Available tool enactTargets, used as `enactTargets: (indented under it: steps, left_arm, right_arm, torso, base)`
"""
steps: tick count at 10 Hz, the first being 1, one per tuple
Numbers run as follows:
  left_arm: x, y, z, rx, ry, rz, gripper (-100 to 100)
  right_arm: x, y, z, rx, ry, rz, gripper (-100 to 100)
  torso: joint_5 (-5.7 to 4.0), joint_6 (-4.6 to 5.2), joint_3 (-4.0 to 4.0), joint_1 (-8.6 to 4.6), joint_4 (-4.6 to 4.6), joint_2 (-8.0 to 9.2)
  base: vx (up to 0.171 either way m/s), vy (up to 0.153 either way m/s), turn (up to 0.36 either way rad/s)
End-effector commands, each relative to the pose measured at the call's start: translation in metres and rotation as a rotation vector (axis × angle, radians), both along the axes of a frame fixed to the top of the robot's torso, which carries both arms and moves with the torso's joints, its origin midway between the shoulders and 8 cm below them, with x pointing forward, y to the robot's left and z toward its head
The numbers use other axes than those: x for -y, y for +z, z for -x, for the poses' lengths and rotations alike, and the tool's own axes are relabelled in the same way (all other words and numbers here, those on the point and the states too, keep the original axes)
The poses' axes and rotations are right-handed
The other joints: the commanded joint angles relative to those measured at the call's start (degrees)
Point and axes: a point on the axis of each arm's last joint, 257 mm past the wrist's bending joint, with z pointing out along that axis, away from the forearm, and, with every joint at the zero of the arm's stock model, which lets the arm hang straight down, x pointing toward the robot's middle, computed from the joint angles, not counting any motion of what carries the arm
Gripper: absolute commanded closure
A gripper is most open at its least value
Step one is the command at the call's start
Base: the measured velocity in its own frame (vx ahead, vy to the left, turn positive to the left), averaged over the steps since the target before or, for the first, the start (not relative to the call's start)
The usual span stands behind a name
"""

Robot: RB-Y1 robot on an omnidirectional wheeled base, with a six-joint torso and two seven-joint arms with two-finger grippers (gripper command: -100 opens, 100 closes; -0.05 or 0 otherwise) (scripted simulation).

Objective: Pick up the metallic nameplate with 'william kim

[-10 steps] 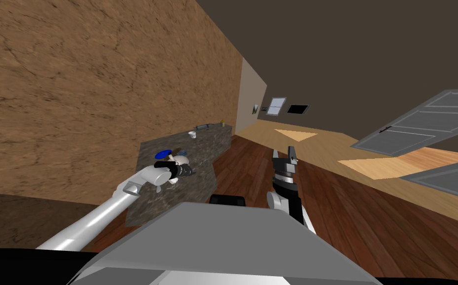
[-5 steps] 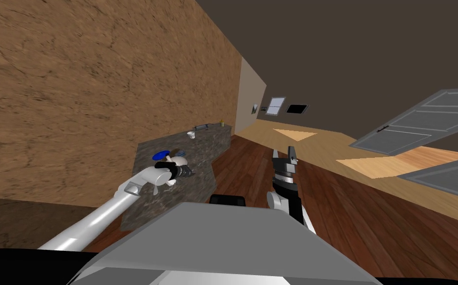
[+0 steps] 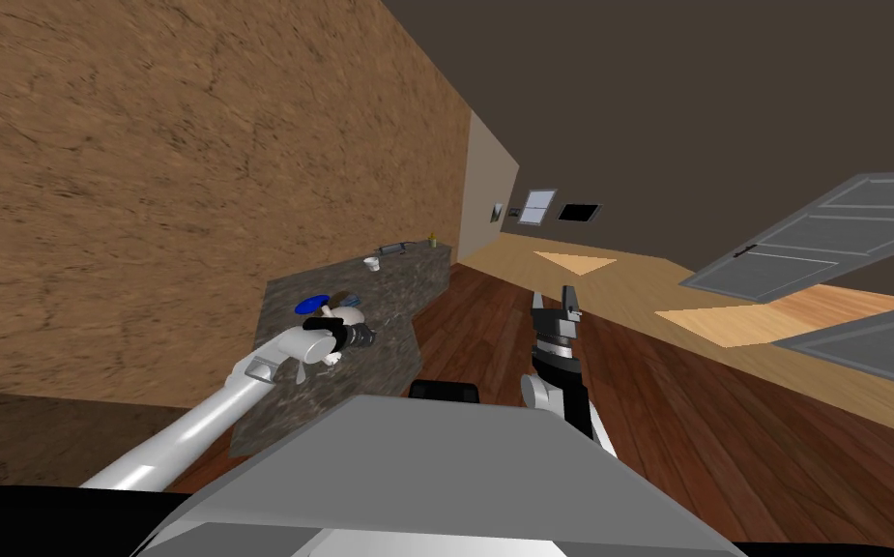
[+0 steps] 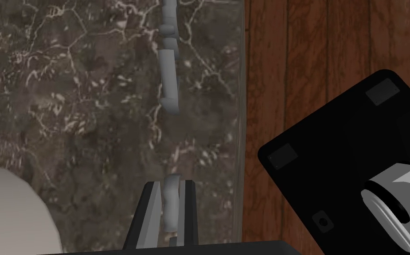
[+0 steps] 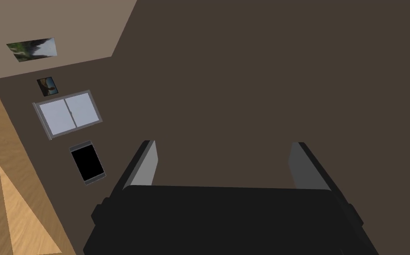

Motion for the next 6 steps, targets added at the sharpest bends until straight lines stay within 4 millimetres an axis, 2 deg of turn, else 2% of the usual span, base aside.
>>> enactTargets:
  steps: [1,2,3,4,6]
  left_arm:
    - [0.0,0.0,0.0,0.0,0.0,0.0,100]
    - [0.0,0.0,0.0,0.0,0.0,0.0,100]
    - [0.0,0.0,0.0,0.0,0.0,0.0,0]
    - [0.003,0.01,0.0,-0.001,-0.007,-0.001,100]
    - [0.003,0.012,0.0,0.001,-0.009,-0.001,100]
  right_arm:
    - [0.0,0.0,0.0,0.0,0.0,0.0,0]
    - [0.0,0.0,0.0,0.0,0.0,0.0,0]
    - [0.0,0.0,0.0,0.0,0.0,0.0,0]
    - [0.0,0.0,0.0,0.0,0.0,0.0,0]
    - [0.0,0.0,0.0,0.0,0.0,0.0,0]
  torso:
    - [0.0,0.0,0.0,0.0,0.0,0.0]
    - [0.0,0.0,0.0,0.0,0.0,0.0]
    - [-0.01,-0.01,0.0,0.0,0.01,0.0]
    - [-0.01,-0.01,0.0,0.0,0.01,0.0]
    - [-0.02,-0.04,0.11,0.04,0.05,0.18]
  base:
    - [0.0,0.0,0.0]
    - [0.0,0.0,0.0]
    - [0.0,0.0,0.0]
    - [-0.024,0.011,0.079]
    - [-0.028,0.01,0.036]
